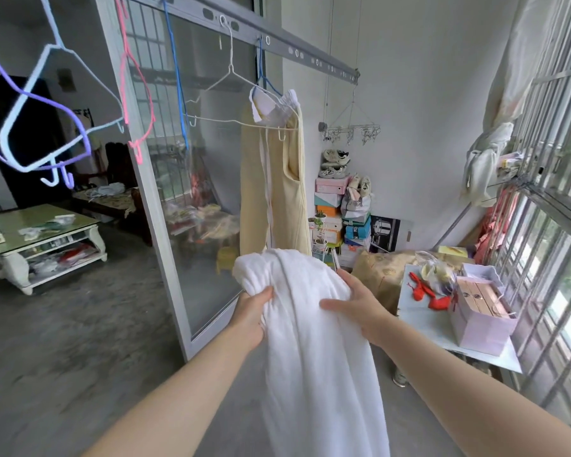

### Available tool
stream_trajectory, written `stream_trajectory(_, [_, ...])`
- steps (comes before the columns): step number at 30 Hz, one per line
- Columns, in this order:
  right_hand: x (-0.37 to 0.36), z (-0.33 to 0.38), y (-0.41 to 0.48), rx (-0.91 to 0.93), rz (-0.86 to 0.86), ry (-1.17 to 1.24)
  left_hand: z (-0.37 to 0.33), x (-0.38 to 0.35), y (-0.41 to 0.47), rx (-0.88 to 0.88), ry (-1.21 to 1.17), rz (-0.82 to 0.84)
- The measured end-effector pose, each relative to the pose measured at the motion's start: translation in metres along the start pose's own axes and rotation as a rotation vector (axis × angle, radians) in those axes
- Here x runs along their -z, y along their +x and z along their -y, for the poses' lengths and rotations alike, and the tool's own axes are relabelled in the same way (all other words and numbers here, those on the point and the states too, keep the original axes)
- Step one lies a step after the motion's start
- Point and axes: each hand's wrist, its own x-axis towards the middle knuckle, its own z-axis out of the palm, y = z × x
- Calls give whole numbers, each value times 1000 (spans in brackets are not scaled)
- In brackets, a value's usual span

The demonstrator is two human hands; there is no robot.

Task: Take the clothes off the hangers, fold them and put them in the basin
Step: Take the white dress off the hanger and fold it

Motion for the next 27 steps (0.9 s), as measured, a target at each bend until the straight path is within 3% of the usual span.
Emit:
stream_trajectory(2, [-3,-4,6,41,-163,-106,1,0,1,-43,31,-13])
stream_trajectory(5, [0,-5,7,158,-271,-250,3,5,6,-79,83,-45])
stream_trajectory(7, [0,-1,7,208,-200,-132,1,7,6,-68,62,-57])
stream_trajectory(10, [-3,-2,4,19,51,310,-2,8,4,7,-56,-80])
stream_trajectory(13, [-2,-12,1,-119,202,344,-6,11,2,72,-122,-68])
stream_trajectory(16, [2,-15,2,-188,166,232,-8,16,4,81,-127,-55])
stream_trajectory(21, [-5,-18,-4,-153,287,144,-5,15,4,113,-92,-70])
stream_trajectory(24, [-10,-15,-8,-18,202,245,-8,9,-3,142,-50,14])
stream_trajectory(27, [-13,-12,-8,151,33,156,-12,12,-3,188,-44,70])
